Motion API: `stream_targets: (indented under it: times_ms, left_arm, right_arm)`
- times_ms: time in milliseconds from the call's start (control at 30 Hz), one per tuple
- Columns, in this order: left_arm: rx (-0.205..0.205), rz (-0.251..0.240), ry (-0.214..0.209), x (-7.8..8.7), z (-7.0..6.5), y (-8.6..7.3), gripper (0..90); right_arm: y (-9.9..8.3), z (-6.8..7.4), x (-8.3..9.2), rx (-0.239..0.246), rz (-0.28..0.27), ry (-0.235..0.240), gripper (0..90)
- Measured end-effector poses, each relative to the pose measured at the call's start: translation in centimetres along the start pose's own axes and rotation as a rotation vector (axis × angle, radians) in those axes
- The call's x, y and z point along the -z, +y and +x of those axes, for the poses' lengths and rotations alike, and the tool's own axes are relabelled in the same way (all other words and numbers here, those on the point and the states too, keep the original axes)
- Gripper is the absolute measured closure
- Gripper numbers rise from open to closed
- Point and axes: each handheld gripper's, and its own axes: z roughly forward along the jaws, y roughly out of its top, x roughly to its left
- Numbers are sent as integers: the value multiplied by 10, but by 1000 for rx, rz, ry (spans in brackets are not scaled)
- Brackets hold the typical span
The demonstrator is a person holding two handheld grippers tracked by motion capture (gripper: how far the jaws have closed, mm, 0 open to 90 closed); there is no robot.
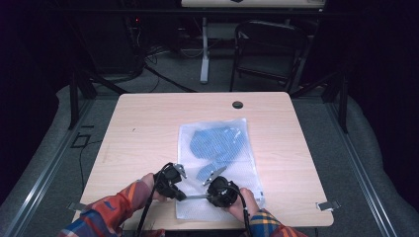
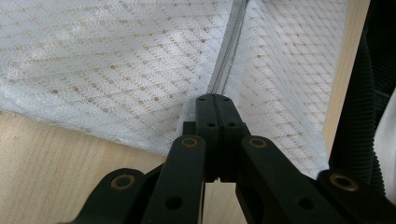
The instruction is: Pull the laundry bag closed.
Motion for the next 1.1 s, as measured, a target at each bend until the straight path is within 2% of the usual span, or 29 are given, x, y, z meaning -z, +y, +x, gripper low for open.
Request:
stream_targets:
  times_ms: [200,267,300,400,433,467,500,600,733,833,967,1100]
  left_arm:
    - [2,-10,-10,0,0,-1,900]
    - [-18,-7,-11,0,1,-1,900]
    - [-7,-18,-6,0,0,-1,900]
    - [-30,-49,19,2,-1,2,899]
    - [-24,-73,19,2,-2,4,898]
    - [-24,-73,19,2,-2,4,898]
    - [-34,-81,47,0,-4,8,896]
    - [-49,-74,89,-5,-5,14,882]
    - [-31,-95,90,-9,-4,20,881]
    - [-34,-93,85,-10,-3,23,883]
    - [-34,-94,94,-11,-4,25,892]
    - [-35,-93,94,-11,-4,25,894]
  right_arm:
    - [-3,-2,2,-3,6,-11,868]
    - [-2,-3,2,9,13,-12,868]
    - [-2,-3,2,11,11,-11,868]
    - [-3,-5,1,7,-1,-6,867]
    - [-2,-5,1,9,3,0,867]
    - [-2,-5,1,9,3,0,867]
    - [-3,-5,1,4,-7,0,867]
    - [-4,-6,0,0,-16,7,867]
    - [-5,-6,0,8,-24,12,866]
    - [-6,-8,0,8,-31,22,865]
    - [-7,-15,0,-14,-33,66,861]
    - [-4,-16,0,-38,-7,76,860]
